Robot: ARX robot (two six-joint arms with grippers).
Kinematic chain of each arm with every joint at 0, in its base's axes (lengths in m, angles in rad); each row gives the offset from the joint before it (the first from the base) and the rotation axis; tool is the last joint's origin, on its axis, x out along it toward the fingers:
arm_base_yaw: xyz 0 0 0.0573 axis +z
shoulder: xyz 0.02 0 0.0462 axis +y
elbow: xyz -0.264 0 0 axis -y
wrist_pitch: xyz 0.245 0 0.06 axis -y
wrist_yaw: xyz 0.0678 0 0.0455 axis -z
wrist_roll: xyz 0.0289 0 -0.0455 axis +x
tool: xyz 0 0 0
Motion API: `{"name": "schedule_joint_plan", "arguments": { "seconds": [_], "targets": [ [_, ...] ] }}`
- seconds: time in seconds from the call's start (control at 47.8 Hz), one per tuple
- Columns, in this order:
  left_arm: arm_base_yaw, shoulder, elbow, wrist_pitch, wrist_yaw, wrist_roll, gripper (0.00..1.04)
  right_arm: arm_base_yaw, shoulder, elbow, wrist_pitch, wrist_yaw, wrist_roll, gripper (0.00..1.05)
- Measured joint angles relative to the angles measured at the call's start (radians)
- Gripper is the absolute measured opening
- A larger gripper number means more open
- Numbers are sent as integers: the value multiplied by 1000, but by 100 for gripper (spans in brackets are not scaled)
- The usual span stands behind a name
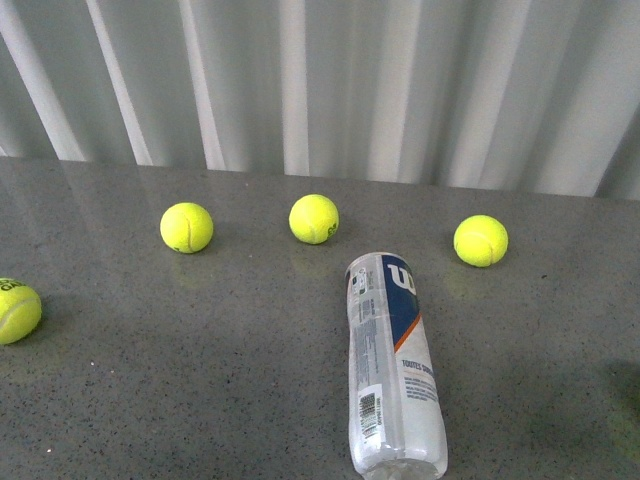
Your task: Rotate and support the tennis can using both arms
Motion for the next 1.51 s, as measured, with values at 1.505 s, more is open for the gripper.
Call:
{"name": "schedule_joint_plan", "arguments": {
  "seconds": [1.505],
  "targets": [
    [0, 0, 0, 0, 0, 0, 98, 85, 1365, 634, -189, -135, 211, 98]
  ]
}}
